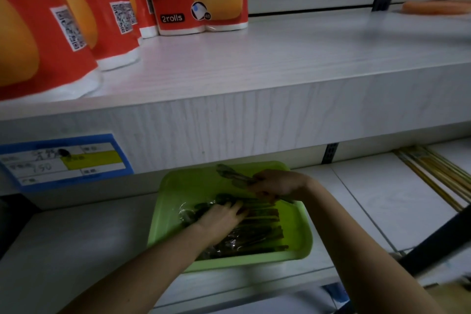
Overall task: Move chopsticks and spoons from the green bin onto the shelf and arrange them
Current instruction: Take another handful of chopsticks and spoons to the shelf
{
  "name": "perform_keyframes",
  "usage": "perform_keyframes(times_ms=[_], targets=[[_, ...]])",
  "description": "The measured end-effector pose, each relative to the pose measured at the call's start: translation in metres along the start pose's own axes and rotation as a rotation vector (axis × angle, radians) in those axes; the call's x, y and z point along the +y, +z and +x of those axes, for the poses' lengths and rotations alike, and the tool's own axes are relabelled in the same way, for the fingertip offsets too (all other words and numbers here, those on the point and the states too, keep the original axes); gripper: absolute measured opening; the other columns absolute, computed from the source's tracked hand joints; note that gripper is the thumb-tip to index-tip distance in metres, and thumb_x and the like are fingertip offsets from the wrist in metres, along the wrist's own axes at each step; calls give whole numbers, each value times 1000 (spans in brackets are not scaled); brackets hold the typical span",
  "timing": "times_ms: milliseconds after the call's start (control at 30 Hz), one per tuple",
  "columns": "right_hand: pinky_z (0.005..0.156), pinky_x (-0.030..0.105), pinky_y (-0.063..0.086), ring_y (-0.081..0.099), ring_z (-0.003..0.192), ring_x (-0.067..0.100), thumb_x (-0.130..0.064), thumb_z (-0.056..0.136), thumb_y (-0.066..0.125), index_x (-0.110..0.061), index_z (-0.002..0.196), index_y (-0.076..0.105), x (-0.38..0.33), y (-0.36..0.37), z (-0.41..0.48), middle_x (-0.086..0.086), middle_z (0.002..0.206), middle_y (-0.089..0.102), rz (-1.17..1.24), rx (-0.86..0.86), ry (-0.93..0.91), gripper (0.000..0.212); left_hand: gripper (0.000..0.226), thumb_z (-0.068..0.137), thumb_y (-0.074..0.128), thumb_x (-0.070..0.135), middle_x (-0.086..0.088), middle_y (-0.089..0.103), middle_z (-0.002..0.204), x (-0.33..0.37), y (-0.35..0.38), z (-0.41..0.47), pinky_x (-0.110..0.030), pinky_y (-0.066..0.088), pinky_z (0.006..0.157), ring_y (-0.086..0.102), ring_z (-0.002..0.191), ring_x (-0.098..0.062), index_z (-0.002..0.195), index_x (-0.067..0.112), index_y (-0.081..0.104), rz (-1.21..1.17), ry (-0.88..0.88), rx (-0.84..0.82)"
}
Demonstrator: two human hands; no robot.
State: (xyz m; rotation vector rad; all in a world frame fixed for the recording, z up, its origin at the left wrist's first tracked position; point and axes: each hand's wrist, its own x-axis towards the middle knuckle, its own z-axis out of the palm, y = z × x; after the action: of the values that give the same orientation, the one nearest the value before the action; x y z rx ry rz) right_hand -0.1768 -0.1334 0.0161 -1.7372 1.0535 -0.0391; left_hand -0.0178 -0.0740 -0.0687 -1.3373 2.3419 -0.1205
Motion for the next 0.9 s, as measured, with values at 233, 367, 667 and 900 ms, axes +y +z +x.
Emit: perform_keyframes(times_ms=[233,367,667,900], targets=[[48,19,27,31,48,9,-19,96,47,-16,68,42,4,2,0,-2,58,36,92,-13,5,29,71,86,55,5,-21,23,149,1,12,10,-47,43,97,39,127,-38,147,10,19,15,-58,-10],[48,18,29,34,48,7,-17,96,47,-16,69,44,4,1,-1,-3,60,39,131,-14,7,27,63,85,56,4,-21,30,146,2,13,14,-45,42,97,42,125,-35,142,5,30,1,-109,20],[46,17,29,32,44,5,-17,96,47,-16,73,42,8,-1,4,-2,60,35,261,-5,23,24,36,91,52,19,-20,48,131,-2,0,19,-43,41,96,50,117,-35,120,-2,54,-40,-95,-95],[52,23,29,31,46,8,-19,95,48,-17,74,45,8,-2,0,-2,60,36,274,43,53,22,38,88,57,25,-19,53,126,-4,2,26,-43,45,94,53,114,-35,115,-2,57,-127,-106,-149]])
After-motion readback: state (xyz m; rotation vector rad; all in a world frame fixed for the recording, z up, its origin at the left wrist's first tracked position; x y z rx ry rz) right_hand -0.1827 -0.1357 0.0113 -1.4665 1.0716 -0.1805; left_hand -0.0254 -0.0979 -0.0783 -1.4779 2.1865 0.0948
